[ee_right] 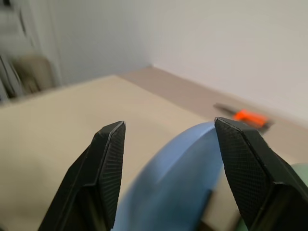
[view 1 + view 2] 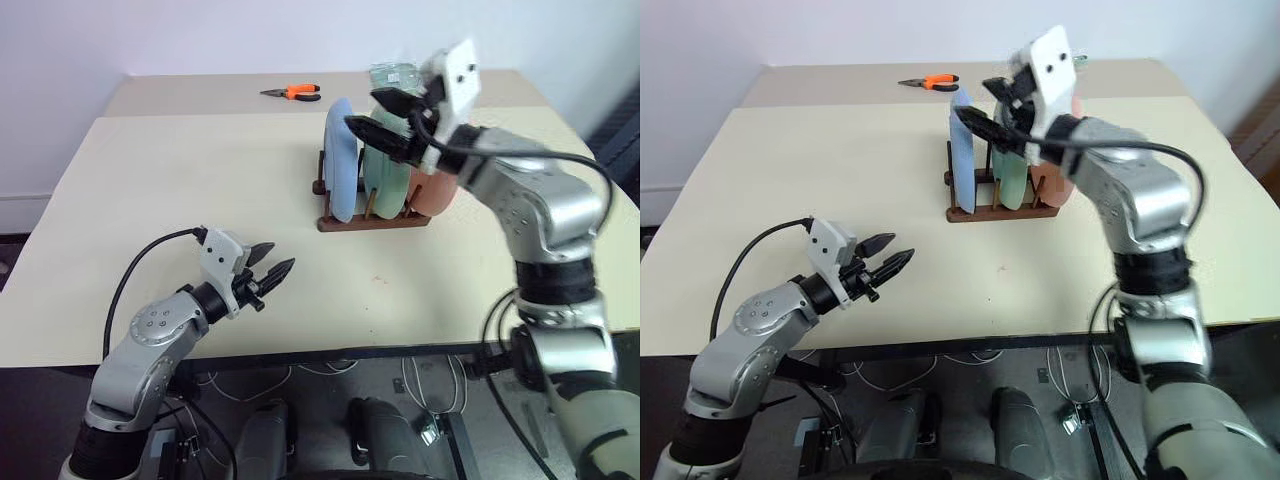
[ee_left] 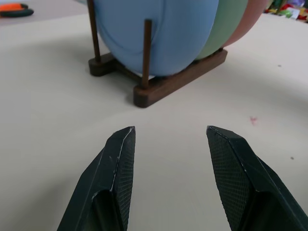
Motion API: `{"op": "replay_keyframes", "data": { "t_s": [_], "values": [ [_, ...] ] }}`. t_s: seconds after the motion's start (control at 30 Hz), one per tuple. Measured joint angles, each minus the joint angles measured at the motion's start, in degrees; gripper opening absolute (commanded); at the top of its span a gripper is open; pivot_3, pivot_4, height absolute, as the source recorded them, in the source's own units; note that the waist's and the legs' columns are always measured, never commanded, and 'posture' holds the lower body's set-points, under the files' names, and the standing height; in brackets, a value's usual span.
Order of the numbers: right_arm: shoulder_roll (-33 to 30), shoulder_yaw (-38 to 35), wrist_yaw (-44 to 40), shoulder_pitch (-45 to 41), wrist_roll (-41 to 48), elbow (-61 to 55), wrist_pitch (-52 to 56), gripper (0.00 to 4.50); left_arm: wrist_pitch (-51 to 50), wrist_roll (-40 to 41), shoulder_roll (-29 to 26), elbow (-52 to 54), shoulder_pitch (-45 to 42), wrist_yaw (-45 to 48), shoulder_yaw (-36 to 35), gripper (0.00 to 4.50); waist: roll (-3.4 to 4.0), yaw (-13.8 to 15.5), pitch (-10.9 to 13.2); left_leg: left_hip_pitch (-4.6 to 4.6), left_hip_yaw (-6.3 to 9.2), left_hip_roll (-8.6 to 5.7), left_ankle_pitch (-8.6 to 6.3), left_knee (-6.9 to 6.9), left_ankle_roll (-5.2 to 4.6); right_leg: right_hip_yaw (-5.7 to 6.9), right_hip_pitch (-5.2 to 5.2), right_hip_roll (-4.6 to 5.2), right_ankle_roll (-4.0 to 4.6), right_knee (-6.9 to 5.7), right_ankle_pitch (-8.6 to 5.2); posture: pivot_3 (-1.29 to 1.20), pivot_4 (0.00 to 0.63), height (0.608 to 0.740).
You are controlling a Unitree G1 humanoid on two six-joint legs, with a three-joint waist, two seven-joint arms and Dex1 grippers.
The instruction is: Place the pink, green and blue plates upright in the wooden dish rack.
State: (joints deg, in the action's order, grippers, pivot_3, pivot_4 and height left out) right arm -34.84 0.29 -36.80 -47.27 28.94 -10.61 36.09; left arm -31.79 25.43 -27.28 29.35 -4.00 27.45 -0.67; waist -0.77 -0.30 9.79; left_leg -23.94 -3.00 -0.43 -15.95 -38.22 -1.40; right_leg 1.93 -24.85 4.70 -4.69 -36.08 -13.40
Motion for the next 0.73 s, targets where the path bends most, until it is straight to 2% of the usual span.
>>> {"op": "replay_keyframes", "data": {
  "t_s": [0.1, 0.2, 0.33, 0.47, 0.73],
  "values": [
    [-6.6, -6.1, -6.5, 7.7, 4.7, -6.7, 0.8, 2.97, 0.2, -0.2, -1.3, -0.5, 0.2, 0.3, -1.5, 2.4, -0.01, 0.0, 0.0, 0.08, 0.03, 0.02, 0.0, -0.01, -0.01, 0.01, 0.1, 0.01, 0.0, 0.02, 0.0, 0.0, 0.15, 0.74],
    [-15.3, -15.7, -13.5, 21.8, 8.4, -9.8, 2.7, 2.97, 1.6, -0.8, -3.3, -3.1, 0.6, 1.9, -3.4, 2.4, -0.05, 0.8, 0.0, 0.37, 0.04, 0.06, -0.05, 0.02, -0.05, 0.03, 0.41, 0.02, 0.06, 0.14, -0.04, 0.0, 0.15, 0.74],
    [-17.4, -19.0, -17.1, 35.6, 6.5, -9.8, 1.6, 2.97, 3.9, -2.6, -7.5, -7.8, 1.5, 5.2, -5.3, 2.4, 0.04, 0.6, 0.0, 0.5, -0.05, 0.1, -0.04, 0.03, -0.04, -0.07, 0.43, 0.02, 0.26, 0.1, -0.15, 0.0, 0.15, 0.74],
    [-17.1, -18.9, -16.2, 37.8, 2.9, -8.4, -3.2, 2.97, 6.1, -4.0, -8.7, -9.2, 1.6, 7.7, -4.6, 2.4, 0.08, 0.7, 0.0, 0.51, -0.06, 0.1, -0.03, 0.02, -0.01, -0.09, 0.4, 0.04, 0.33, 0.07, -0.19, 0.0, 0.15, 0.74],
    [-13.6, -18.8, -15.2, 41.5, 1.0, -5.9, -7.3, 2.97, 6.4, -5.3, -6.8, -9.8, 1.3, 8.6, -2.6, 2.4, 0.05, 1.0, 0.0, 0.46, -0.05, 0.08, -0.04, 0.02, 0.0, -0.08, 0.41, 0.13, 0.34, 0.11, -0.19, 0.0, 0.15, 0.74]
  ]
}}
